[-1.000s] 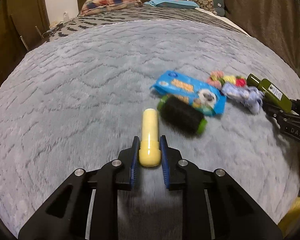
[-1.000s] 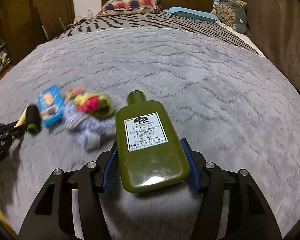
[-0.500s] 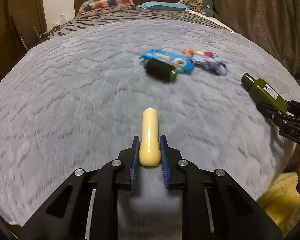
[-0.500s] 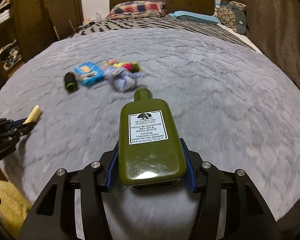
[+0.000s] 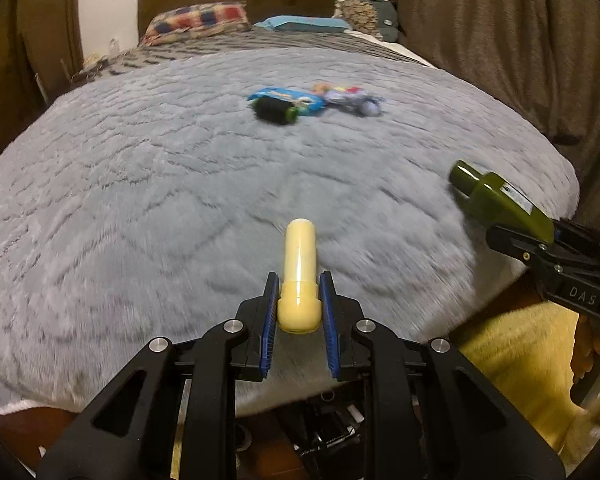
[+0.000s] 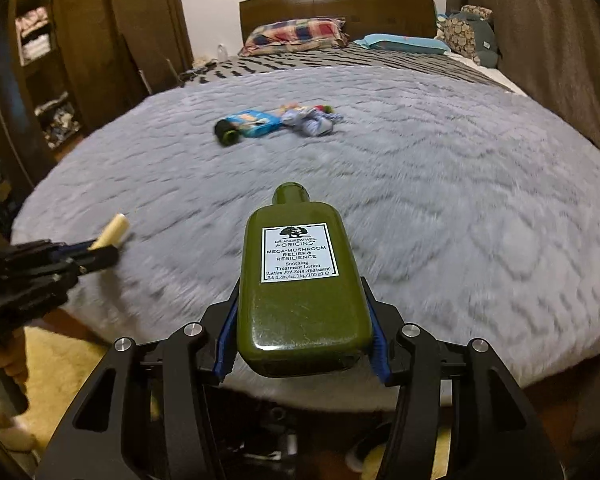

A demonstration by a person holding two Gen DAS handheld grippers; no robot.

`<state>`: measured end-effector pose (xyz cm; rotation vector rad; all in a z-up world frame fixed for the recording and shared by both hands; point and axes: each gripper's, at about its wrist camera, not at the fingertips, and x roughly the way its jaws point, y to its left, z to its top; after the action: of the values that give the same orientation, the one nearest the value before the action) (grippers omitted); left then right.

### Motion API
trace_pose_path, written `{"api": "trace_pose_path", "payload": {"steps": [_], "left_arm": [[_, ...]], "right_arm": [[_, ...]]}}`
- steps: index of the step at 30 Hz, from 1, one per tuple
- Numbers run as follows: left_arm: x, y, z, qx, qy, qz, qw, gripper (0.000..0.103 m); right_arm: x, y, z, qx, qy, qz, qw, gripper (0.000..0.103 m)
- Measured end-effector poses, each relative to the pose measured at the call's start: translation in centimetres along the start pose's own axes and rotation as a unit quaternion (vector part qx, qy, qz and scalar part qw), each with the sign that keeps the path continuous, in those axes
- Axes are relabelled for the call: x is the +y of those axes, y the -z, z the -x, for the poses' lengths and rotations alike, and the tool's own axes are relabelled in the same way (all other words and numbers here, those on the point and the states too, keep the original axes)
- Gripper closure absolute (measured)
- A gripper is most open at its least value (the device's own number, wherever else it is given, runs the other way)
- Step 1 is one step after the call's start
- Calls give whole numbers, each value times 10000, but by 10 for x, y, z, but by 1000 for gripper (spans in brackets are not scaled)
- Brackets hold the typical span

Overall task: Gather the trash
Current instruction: 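Lower both held items below the bed edge and open both tools to drop them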

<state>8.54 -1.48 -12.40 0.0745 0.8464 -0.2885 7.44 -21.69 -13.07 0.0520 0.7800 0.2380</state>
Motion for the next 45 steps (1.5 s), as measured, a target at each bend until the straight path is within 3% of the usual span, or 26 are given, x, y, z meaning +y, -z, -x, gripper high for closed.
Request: {"api": "trace_pose_path", "payload": {"steps": [10,19,28,36,45], "left_arm": [[-27,51,21,113,221,-77,9997,84],[-30,87,25,332,375,62,9987,84],[-34,119,-3,871,516,77,9948,84],[-34,144,-50,1591,609,128,9853,84],[-28,161,-84,2057,632,199,9764,84]], "right_arm": [[24,46,30,91,-247,25,9996,51],[29,84,20,545,-338,-78,9979,51],[41,119,-11,1207,-436,-12,9917,51],[37,139,-40,1705,-438,-134,9843,51],[32,153,-71,2238,-311,-162,9740,51]]}}
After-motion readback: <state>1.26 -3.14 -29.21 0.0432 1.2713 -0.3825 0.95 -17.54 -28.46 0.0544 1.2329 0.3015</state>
